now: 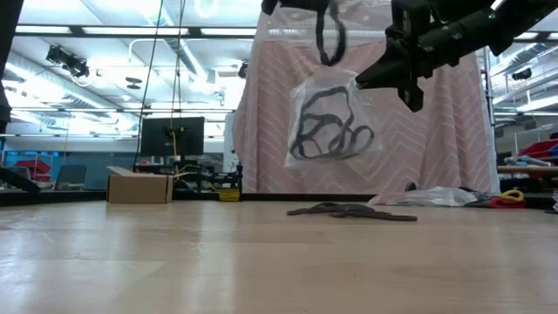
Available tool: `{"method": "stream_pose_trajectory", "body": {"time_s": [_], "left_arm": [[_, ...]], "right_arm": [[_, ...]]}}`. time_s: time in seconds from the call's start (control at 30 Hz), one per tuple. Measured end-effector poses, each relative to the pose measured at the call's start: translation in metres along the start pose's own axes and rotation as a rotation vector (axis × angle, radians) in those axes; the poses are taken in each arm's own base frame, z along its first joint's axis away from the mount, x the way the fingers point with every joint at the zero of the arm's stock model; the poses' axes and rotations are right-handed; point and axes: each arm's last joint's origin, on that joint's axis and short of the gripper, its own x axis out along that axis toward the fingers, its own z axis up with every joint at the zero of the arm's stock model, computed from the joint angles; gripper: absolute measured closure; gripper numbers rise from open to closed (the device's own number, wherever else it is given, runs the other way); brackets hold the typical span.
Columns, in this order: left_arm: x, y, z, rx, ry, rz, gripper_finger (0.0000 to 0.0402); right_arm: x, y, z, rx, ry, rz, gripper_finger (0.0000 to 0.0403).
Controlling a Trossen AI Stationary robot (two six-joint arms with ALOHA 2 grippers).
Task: Sort rubber bands
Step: Put the black rubber band into the transparent zip bag
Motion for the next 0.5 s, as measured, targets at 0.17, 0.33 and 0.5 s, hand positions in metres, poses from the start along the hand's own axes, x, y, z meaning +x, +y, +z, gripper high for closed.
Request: {"method": "stream_pose_trajectory", "body": {"time_s": [0.17,0.33,0.5], "left_arm": [[0.005,-0.002,-0.006,0.001,0.006,-0.001,0.0401],[0.006,0.001,-0.008,-0.003,0.006,0.013,0.0401],[0.008,0.011,-0.008,-0.016,-0.008,0.055,0.0401]], "right_arm": [[0.000,0.000,0.000,0.001,0.001,-0.001,0.0402],[0.000,0.001,0.001,0.001,-0.008,0.009,0.0402],[0.000,0.003,0.004,-0.001,-0.033,0.038,0.0402]]}}
